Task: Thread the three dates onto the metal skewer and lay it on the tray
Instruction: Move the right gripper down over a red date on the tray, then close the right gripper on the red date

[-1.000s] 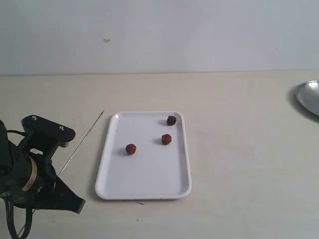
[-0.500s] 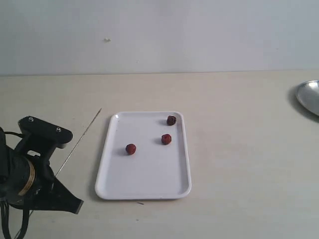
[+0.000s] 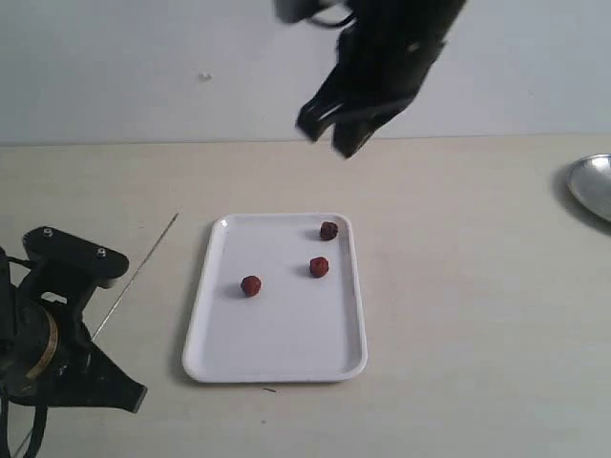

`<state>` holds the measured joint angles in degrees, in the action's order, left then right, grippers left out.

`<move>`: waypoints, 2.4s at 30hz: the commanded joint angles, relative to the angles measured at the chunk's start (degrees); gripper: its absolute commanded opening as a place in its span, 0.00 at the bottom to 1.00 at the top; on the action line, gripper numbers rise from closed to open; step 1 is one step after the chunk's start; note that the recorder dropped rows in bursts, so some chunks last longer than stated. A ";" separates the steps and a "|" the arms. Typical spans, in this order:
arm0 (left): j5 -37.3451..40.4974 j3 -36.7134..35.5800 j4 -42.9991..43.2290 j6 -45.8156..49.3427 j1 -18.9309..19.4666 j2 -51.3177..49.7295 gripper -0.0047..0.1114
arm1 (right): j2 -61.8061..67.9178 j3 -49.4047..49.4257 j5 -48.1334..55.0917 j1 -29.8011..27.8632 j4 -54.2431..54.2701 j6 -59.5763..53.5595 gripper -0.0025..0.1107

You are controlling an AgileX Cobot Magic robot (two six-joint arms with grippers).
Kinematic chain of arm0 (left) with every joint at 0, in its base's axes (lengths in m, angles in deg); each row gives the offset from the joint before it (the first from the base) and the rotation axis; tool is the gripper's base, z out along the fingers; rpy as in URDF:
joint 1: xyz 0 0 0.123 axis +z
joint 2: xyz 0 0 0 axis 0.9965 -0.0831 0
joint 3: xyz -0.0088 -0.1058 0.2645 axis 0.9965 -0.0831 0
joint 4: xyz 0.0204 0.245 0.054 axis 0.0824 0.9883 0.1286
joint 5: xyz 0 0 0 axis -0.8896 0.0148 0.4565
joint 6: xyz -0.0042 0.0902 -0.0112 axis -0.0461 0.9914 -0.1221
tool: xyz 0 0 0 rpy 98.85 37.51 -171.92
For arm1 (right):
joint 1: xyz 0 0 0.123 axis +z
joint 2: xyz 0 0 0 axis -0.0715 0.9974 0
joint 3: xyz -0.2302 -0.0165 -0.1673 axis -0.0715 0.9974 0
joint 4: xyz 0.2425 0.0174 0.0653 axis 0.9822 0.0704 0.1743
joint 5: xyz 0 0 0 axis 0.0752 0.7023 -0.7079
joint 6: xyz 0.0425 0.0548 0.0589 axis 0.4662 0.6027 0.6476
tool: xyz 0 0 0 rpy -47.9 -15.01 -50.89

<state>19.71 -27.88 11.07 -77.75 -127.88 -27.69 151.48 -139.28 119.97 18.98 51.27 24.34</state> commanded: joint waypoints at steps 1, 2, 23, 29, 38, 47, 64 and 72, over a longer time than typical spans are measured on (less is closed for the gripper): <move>2.28 -0.28 0.10 -1.45 1.62 0.35 0.04 | 8.04 -3.72 2.18 3.31 -0.73 -0.50 0.02; 2.28 -0.43 -0.02 -1.56 2.06 0.35 0.04 | 9.70 -4.58 2.18 3.52 -0.54 -0.50 0.02; 0.84 -1.61 0.16 -1.71 2.70 0.35 0.04 | 27.04 -15.99 2.02 13.54 -5.88 5.00 0.44; -0.24 -3.62 0.16 -1.71 2.70 0.35 0.04 | 28.59 -16.41 -0.41 13.54 -7.34 5.04 0.44; -0.24 -3.65 0.16 -2.21 2.70 0.35 0.04 | 29.17 -16.41 -5.30 13.43 -10.29 5.47 0.44; -0.24 -3.65 0.28 -2.21 2.70 0.35 0.04 | 29.33 -16.41 -4.04 13.43 -10.15 6.44 0.44; -0.24 -3.65 0.28 -2.21 2.70 0.35 0.04 | 32.04 -16.41 -5.99 12.79 -9.95 6.84 0.44; -0.24 -3.65 0.28 -2.21 2.70 0.35 0.04 | 32.28 -16.41 -6.33 12.79 -9.95 6.84 0.44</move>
<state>19.39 -31.35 11.07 -79.31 -125.40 -27.60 183.70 -155.36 114.36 32.08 41.54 30.97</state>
